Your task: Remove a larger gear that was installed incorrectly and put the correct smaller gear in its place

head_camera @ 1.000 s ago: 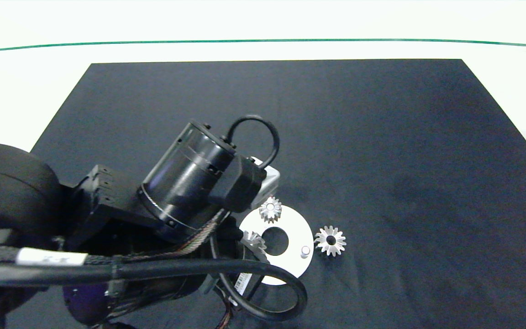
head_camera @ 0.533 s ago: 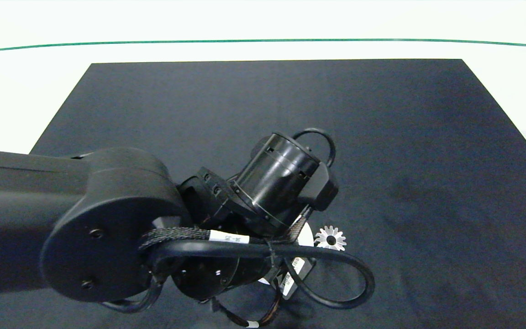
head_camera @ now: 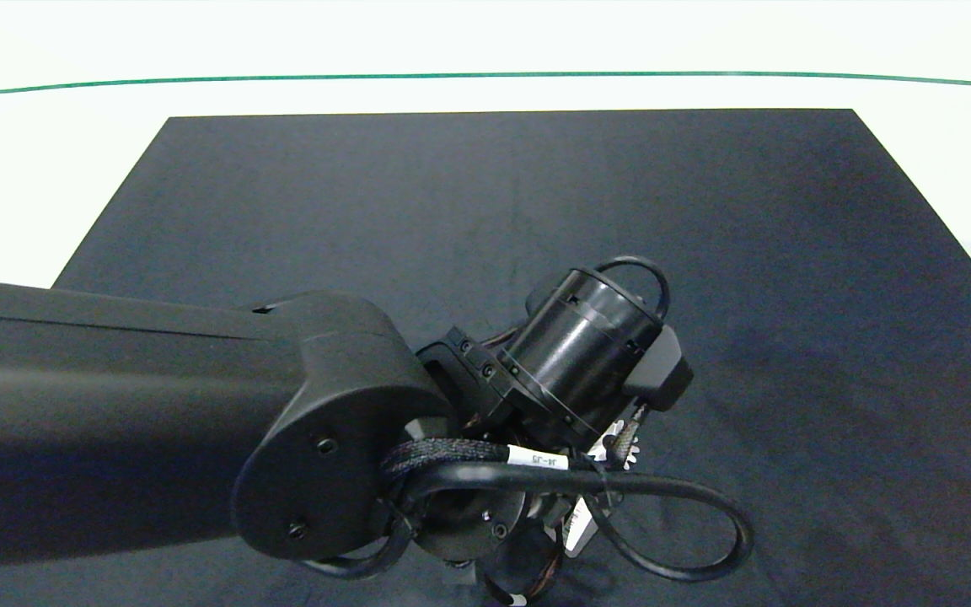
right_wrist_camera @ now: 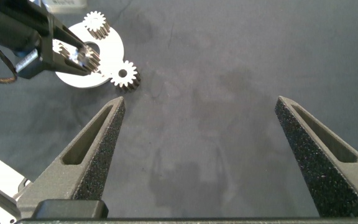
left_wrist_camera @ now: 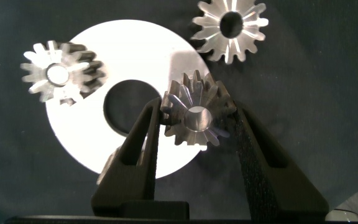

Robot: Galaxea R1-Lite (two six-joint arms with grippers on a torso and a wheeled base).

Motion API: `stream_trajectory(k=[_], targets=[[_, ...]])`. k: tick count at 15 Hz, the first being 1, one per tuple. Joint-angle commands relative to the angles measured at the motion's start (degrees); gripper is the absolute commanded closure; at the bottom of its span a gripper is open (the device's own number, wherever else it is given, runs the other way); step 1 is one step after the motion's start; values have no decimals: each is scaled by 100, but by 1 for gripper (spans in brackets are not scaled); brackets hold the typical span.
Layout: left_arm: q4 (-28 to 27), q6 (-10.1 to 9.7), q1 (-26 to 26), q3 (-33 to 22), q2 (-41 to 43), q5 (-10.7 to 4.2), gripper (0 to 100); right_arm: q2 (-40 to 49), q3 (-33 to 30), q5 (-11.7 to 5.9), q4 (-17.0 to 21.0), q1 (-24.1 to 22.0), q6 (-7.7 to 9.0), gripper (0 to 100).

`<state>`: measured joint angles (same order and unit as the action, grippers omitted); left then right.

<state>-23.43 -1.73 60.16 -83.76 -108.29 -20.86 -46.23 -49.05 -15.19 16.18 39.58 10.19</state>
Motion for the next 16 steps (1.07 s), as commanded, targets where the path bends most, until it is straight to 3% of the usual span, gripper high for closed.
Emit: stream_trajectory(k=[1, 16], targets=[[-12, -3, 22, -53, -140, -94, 87, -9, 1, -10, 8, 6, 9, 0], [-30, -29, -57, -79, -219, -147, 87, -44, 28, 34, 17, 6, 9, 0]])
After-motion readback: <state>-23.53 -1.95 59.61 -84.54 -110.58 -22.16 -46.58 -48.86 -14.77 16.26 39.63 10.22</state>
